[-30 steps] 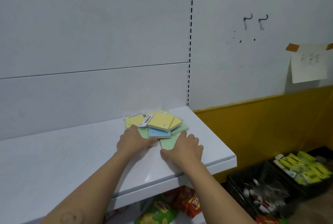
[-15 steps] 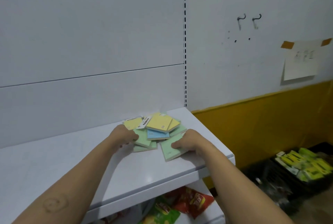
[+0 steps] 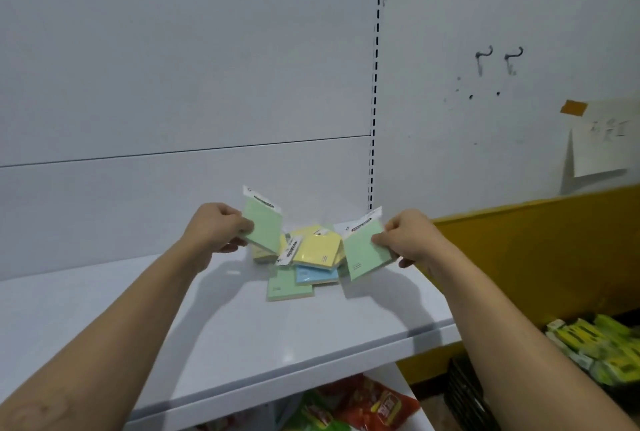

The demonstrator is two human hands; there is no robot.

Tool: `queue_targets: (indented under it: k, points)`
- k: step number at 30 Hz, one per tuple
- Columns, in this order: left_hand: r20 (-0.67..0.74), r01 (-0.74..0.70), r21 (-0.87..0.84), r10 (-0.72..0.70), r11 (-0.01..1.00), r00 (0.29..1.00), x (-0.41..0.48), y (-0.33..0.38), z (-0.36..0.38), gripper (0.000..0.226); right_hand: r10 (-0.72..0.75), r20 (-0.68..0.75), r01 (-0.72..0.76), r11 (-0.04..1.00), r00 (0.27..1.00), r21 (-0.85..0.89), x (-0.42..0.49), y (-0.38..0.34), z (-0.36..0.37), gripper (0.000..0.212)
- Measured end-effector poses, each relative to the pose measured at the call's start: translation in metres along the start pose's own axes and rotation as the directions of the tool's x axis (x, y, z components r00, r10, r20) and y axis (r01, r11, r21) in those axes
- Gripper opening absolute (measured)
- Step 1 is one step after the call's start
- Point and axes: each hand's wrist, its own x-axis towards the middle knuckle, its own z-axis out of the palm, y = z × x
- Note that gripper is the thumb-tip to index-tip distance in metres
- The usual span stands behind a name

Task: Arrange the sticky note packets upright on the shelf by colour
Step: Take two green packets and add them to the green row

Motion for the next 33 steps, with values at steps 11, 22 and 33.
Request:
queue_targets:
  k: [11, 22, 33]
  points:
    - [-0.052, -0.117, -0.192, 0.109, 0.974, 0.993, -0.01, 0.011, -0.02, 0.022, -0.241, -0.126, 0.264, 0.938, 0.962, 0.226, 0.012, -0.037, 0.025, 0.009]
    - [-0.294, -0.1, 0.043, 0.108, 0.994, 0.95, -0.025, -0.031, -0.09, 0.015, -0.342, 0.014, 0.321, 0.894, 0.94, 0.312, 0.036, -0.062, 0.105, 0.011]
    - [-0.392, -0.042, -0.029, 0.027, 0.999, 0.92, -0.061, -0.073, -0.196, 0.019, -0.476, 0.164, 0.395, 0.843, 0.864, 0.366, 0.008, -0.141, 0.198, 0.015]
